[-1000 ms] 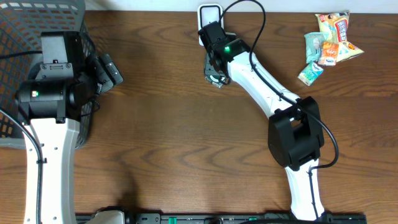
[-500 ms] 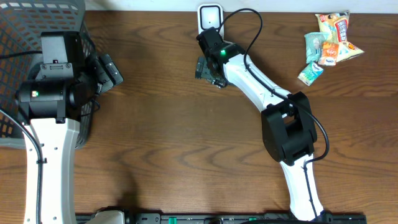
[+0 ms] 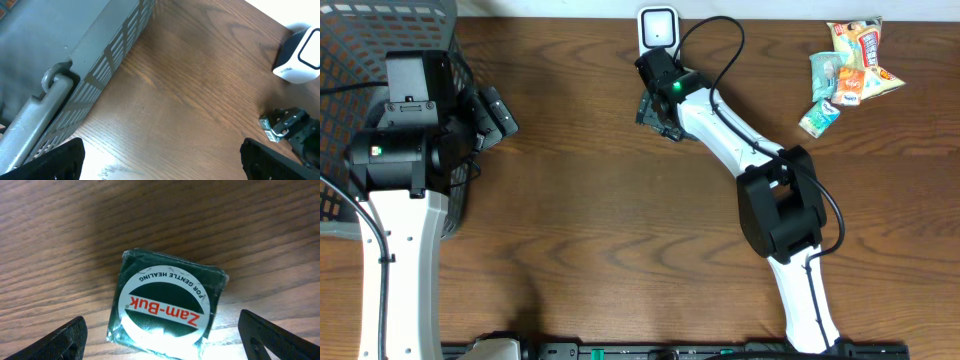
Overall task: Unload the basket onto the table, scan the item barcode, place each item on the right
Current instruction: 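Close the right gripper on the Zam-Buk tin, then lift the Zam-Buk tin and hold it toward the scanner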
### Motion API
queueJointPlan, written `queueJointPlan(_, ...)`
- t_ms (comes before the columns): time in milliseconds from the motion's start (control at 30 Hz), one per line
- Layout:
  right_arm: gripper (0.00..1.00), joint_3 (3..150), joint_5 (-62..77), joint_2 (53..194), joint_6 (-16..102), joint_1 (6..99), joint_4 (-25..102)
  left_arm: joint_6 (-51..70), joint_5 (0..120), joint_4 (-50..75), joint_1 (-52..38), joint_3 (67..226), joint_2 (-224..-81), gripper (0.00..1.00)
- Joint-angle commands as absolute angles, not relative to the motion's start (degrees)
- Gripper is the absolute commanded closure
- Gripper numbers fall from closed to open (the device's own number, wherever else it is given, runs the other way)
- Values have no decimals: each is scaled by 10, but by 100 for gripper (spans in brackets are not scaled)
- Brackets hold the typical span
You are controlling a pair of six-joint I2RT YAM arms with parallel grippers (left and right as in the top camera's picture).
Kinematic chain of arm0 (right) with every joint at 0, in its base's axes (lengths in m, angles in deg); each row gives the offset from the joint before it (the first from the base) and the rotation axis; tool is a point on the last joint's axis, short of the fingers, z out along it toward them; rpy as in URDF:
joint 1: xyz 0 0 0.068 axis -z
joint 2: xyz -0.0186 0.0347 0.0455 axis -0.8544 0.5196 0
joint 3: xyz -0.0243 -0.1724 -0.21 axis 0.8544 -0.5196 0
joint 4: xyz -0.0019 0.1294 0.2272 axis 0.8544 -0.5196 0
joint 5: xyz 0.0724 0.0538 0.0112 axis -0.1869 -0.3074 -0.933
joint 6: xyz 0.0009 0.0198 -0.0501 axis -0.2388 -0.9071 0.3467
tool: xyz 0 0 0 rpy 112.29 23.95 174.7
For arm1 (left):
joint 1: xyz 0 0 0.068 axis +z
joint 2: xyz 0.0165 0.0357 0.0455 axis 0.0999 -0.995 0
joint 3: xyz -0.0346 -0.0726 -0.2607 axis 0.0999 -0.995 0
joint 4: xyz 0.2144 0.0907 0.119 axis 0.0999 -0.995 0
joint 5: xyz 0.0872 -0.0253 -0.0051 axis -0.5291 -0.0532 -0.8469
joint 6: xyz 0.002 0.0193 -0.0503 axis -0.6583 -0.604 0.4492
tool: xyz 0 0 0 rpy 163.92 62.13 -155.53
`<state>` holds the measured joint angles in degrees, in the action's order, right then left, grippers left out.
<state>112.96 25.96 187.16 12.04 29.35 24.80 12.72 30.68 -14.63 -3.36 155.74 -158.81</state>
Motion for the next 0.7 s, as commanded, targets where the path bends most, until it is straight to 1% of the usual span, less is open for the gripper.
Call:
queueJointPlan(0, 7, 1127, 276, 1886, 96, 290, 252, 132, 304, -147, -31, 1557, -1585, 2)
queueJointPlan(133, 9, 1125, 280, 1892, 96, 296, 249, 132, 304, -147, -31, 1557, -1585, 2)
queueJointPlan(333, 17, 1125, 278, 1907, 92, 299, 259, 132, 304, -147, -31, 1557, -1585, 2)
queueJointPlan(433, 13, 1124, 263, 1924, 92, 299, 258, 132, 304, -147, -31, 1557, -1585, 2)
queueJointPlan(467, 13, 1124, 262, 1926, 92, 298, 257, 132, 304, -147, -31, 1557, -1585, 2)
queueJointPlan(500, 14, 1124, 260, 1926, 92, 298, 255, 132, 304, -147, -31, 1557, -1585, 2)
queueJointPlan(567, 21, 1124, 256, 1926, 92, 298, 256, 132, 304, -147, -31, 1557, -1585, 2)
queueJointPlan(667, 27, 1124, 243, 1926, 92, 299, 256, 132, 304, -147, -31, 1557, -1585, 2)
